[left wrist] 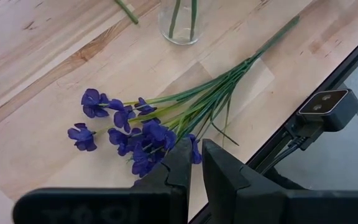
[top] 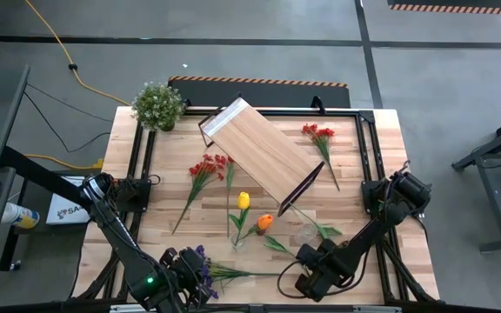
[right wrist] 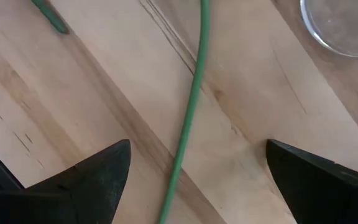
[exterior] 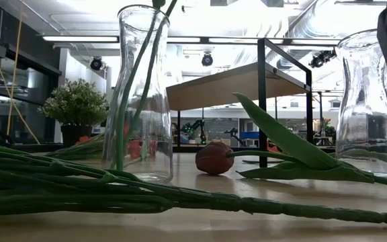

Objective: Pick and place flowers into a vace then onto a shelf
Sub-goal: Put the dark red tulip into the left transparent vase

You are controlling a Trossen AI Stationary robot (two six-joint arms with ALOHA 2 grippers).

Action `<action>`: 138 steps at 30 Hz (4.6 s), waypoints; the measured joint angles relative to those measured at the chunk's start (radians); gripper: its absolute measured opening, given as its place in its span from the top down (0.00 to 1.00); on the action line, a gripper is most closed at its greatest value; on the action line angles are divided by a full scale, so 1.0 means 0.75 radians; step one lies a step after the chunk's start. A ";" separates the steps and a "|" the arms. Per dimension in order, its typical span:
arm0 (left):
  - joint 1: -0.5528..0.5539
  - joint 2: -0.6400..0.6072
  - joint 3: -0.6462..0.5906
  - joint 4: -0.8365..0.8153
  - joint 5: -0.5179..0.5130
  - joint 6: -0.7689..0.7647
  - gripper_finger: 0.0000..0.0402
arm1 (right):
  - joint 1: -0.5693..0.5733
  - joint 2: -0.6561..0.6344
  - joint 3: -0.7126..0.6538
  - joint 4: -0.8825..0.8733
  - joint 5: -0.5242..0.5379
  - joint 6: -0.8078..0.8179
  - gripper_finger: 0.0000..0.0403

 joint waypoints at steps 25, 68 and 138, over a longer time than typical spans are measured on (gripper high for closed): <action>0.000 0.000 0.000 0.004 0.001 0.000 0.82 | 0.000 0.006 -0.003 -0.021 0.061 0.067 0.12; 0.000 0.000 0.000 0.004 0.001 0.004 0.82 | -0.020 0.047 0.000 -0.111 -0.218 0.243 0.27; 0.000 0.000 -0.001 -0.028 -0.005 0.036 0.82 | -0.061 0.070 -0.002 -0.047 -0.255 0.271 0.99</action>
